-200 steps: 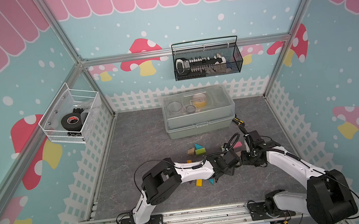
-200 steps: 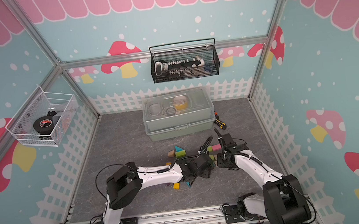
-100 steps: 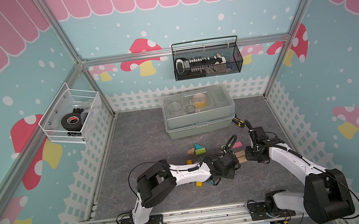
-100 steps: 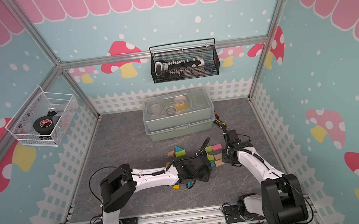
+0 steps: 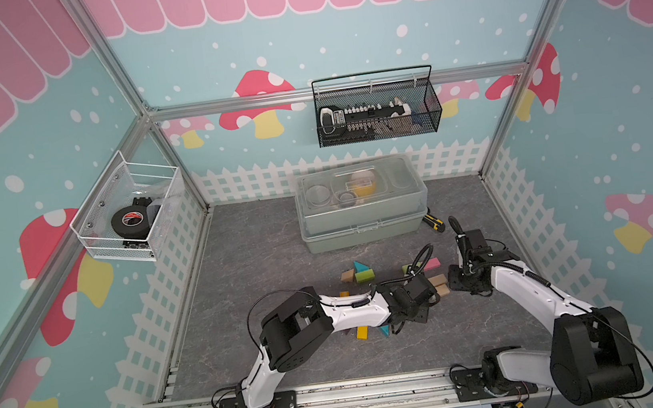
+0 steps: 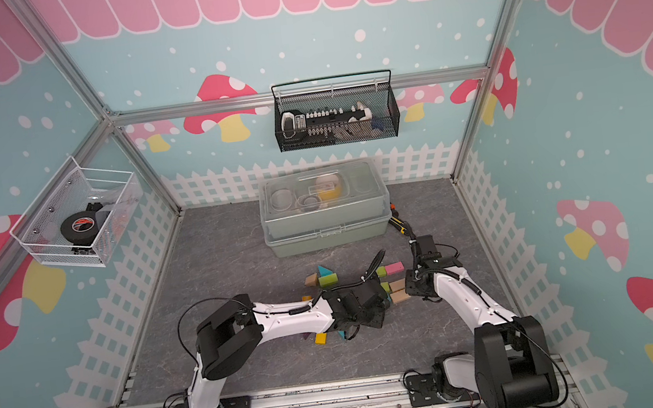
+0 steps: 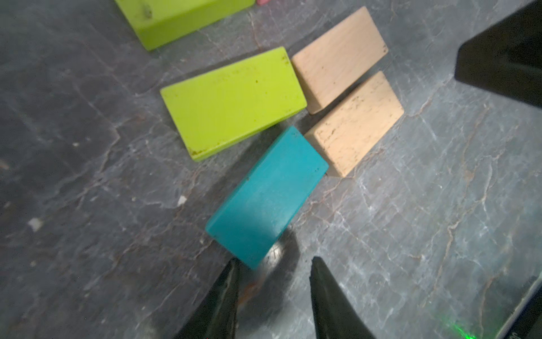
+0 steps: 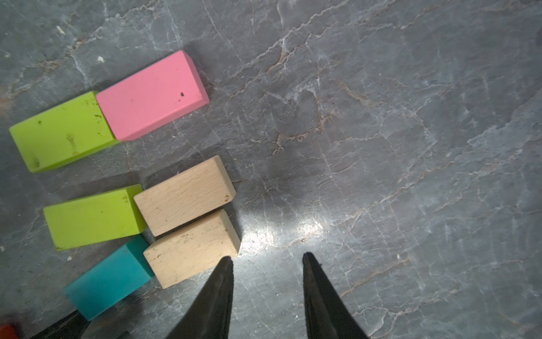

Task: Assemble a piece of candy with building blocks
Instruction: Assemble the building block at the center of the board.

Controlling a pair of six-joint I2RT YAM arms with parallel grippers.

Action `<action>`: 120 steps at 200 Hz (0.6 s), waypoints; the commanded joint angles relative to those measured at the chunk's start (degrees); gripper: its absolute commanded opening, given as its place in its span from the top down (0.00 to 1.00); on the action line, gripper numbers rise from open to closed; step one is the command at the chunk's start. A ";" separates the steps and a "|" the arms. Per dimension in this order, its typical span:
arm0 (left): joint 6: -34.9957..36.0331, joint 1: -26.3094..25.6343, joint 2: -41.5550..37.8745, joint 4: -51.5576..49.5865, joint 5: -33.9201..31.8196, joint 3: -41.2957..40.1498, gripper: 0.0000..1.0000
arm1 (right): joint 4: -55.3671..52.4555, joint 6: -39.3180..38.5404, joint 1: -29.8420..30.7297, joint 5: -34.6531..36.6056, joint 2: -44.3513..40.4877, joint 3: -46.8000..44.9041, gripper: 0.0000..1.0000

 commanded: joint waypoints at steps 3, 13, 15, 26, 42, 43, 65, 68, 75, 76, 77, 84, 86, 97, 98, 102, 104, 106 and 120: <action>1.84 0.51 1.71 -1.68 -1.36 1.70 0.60 | 0.19 -0.03 -0.49 -0.79 0.44 -0.11 0.61; 2.41 0.74 2.03 -1.89 -1.44 2.14 0.60 | 0.34 -0.09 -0.51 -0.91 0.43 -0.16 0.60; 2.53 0.75 2.09 -1.96 -1.43 2.28 0.60 | 0.30 -0.05 -0.51 -0.91 0.45 -0.15 0.60; 3.15 0.88 2.37 -2.29 -1.44 2.78 0.60 | 0.31 -0.08 -0.51 -0.96 0.50 -0.26 0.61; 3.91 1.22 2.67 -2.47 -1.47 3.11 0.60 | 0.37 -0.09 -0.50 -1.13 0.59 -0.25 0.61; 3.96 1.25 2.64 -2.49 -1.48 3.16 0.60 | 0.37 -0.05 -0.54 -1.11 0.61 -0.24 0.61; 4.86 1.70 2.96 -3.02 -1.20 3.81 0.61 | 0.41 -0.07 -0.58 -1.21 0.77 -0.26 0.61; 5.00 1.72 3.03 -3.05 -1.18 3.88 0.61 | 0.39 -0.04 -0.64 -1.18 0.75 -0.26 0.61; 5.32 1.82 3.13 -3.25 -1.13 4.07 0.61 | 0.39 -0.09 -0.65 -1.26 0.80 -0.29 0.61; 5.32 1.86 3.17 -3.23 -1.09 4.08 0.61 | 0.38 -0.09 -0.61 -1.26 0.80 -0.30 0.61; 5.37 1.88 3.20 -3.23 -1.07 4.04 0.61 | 0.42 -0.09 -0.60 -1.26 0.76 -0.31 0.61; 5.59 1.96 3.25 -3.30 -1.05 4.16 0.61 | 0.41 -0.09 -0.65 -1.31 0.80 -0.34 0.61; 5.59 1.98 3.23 -3.30 -0.98 4.17 0.61 | 0.45 -0.05 -0.60 -1.27 0.76 -0.35 0.61; 5.59 2.09 3.34 -3.39 -0.79 4.26 0.61 | 0.46 -0.09 -0.58 -1.35 0.76 -0.32 0.61; 5.59 2.13 3.37 -3.35 -0.75 4.21 0.61 | 0.50 -0.09 -0.62 -1.35 0.78 -0.32 0.61; 5.63 2.14 3.35 -3.34 -0.61 4.26 0.61 | 0.53 -0.07 -0.62 -1.35 0.74 -0.36 0.61; 5.67 2.09 3.43 -3.31 -0.59 4.28 0.61 | 0.54 -0.09 -0.59 -1.44 0.79 -0.37 0.61; 5.67 2.15 3.40 -3.33 -0.54 4.33 0.61 | 0.59 -0.09 -0.65 -1.51 0.81 -0.42 0.61; 5.59 2.16 3.63 -3.26 -0.18 4.52 0.61 | 0.52 -0.09 -0.66 -1.57 0.96 -0.41 0.61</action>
